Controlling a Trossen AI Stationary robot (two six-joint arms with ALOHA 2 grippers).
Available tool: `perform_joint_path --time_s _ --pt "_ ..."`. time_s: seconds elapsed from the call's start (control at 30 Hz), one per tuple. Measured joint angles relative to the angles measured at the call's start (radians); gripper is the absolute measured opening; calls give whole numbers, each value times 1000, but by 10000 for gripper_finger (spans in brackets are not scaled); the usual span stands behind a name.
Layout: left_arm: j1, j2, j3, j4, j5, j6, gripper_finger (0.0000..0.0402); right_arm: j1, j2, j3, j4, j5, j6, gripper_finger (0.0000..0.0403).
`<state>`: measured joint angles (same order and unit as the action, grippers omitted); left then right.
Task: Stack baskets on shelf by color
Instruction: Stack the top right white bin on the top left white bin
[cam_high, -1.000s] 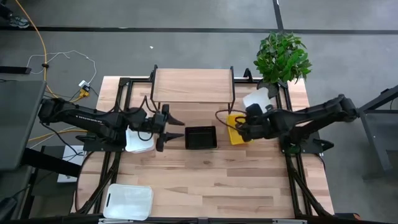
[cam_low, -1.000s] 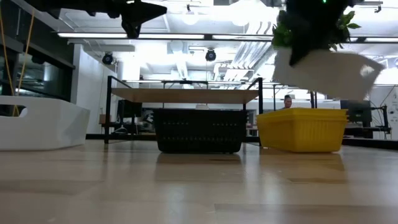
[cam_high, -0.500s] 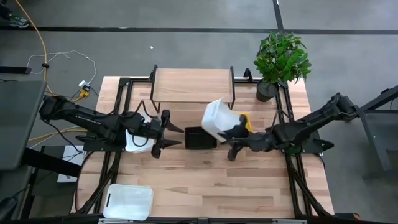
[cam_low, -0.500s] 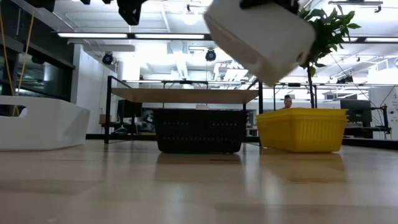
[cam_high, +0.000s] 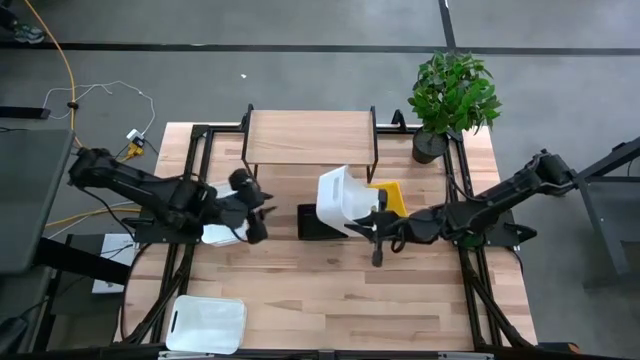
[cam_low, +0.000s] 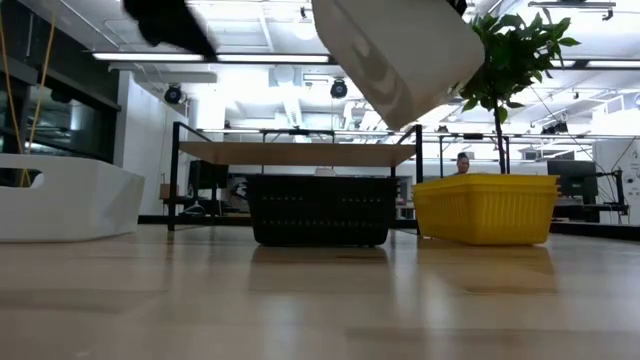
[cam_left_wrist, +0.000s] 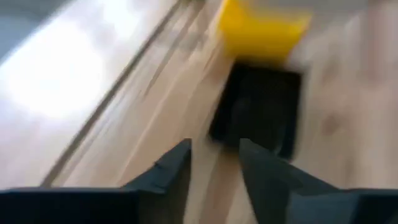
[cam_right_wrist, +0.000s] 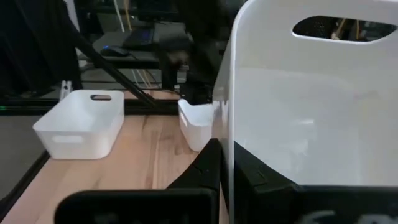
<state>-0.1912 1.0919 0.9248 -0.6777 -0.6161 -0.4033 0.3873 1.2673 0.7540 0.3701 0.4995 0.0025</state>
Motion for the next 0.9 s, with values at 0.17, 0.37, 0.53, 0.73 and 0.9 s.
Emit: perform_joint_path --time_s 0.17,0.37,0.53,0.73,0.9 --pt "60 69 4 -342 33 -216 15 9 -2 0 22 -4 -23 0" --pt "148 159 4 -593 71 -365 3 9 -3 0 36 -4 -29 0" --pt "228 258 4 -685 129 -384 1 9 -3 0 35 -5 -29 0" --pt "320 372 4 -637 195 -242 0 9 -3 0 31 -12 -19 0" --pt "359 417 4 -629 225 -207 0 13 -3 0 29 -23 -11 0"
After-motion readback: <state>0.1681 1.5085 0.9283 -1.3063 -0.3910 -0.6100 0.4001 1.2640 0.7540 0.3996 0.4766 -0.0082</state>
